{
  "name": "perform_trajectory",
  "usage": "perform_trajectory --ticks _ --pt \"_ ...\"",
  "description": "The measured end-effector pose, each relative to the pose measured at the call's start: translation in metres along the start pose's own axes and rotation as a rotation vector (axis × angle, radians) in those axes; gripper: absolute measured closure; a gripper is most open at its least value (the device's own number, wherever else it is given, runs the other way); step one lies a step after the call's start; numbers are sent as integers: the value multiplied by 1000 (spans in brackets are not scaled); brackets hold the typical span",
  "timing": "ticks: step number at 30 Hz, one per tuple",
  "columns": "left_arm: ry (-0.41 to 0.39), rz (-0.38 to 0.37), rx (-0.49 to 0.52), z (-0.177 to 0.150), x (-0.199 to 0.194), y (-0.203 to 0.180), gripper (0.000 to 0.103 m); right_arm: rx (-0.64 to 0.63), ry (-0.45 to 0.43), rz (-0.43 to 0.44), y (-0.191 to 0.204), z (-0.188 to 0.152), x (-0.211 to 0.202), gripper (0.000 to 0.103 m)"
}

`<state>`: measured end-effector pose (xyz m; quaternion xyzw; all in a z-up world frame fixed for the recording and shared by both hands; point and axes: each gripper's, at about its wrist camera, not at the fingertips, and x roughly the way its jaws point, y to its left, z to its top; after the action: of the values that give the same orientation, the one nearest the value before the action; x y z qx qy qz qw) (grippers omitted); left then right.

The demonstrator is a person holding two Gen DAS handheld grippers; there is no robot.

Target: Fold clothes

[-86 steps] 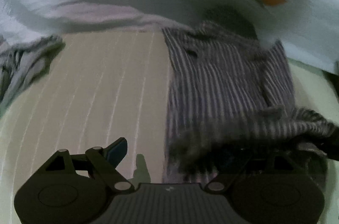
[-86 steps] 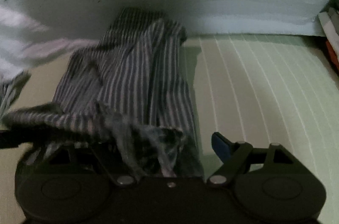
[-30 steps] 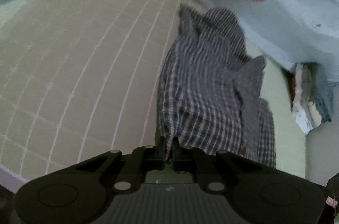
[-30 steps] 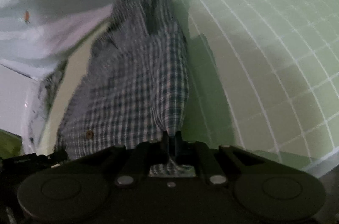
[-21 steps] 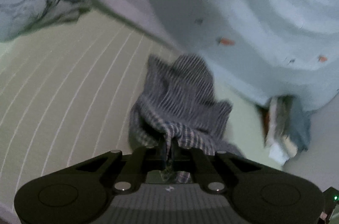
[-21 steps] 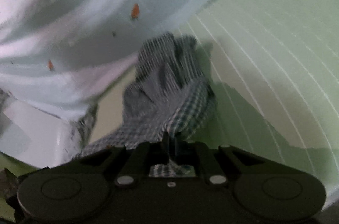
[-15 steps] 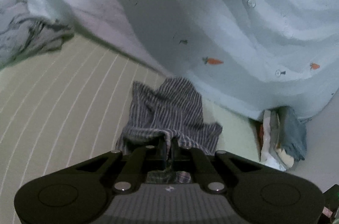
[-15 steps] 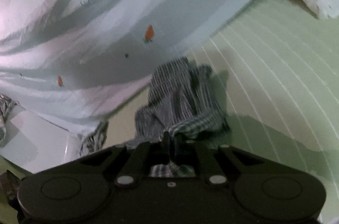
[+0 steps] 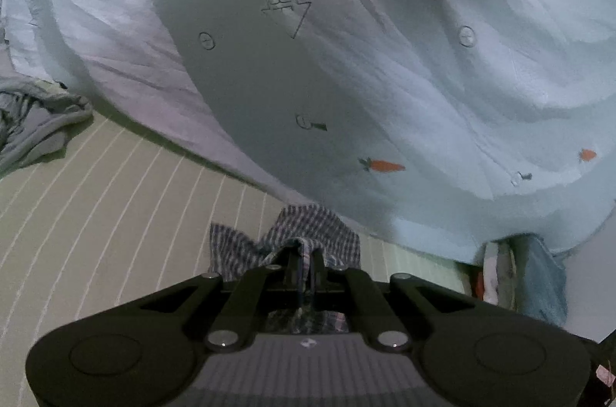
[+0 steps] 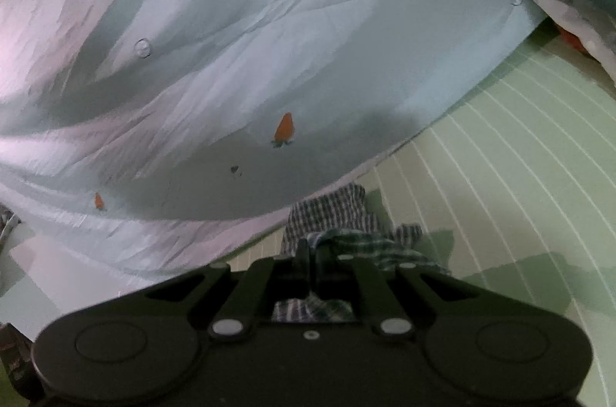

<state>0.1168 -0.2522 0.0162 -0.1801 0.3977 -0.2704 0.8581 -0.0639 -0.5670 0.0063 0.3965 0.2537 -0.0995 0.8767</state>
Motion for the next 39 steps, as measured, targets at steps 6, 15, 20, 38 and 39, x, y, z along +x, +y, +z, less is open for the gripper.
perform_trajectory --ticks 6,15,20,38,39 --pt "-1 3 -1 38 63 3 100 -22 -4 -39 0 40 61 99" --pt "-19 136 20 56 120 30 46 -22 -57 -227 -37 62 123 53" --pt "95 185 -6 16 118 54 44 -55 54 -339 -70 23 129 52" --pt "295 98 -105 -73 105 58 54 200 190 -166 -94 -71 87 102" --pt "299 100 -110 -74 104 60 54 237 200 -158 -98 -75 83 102"
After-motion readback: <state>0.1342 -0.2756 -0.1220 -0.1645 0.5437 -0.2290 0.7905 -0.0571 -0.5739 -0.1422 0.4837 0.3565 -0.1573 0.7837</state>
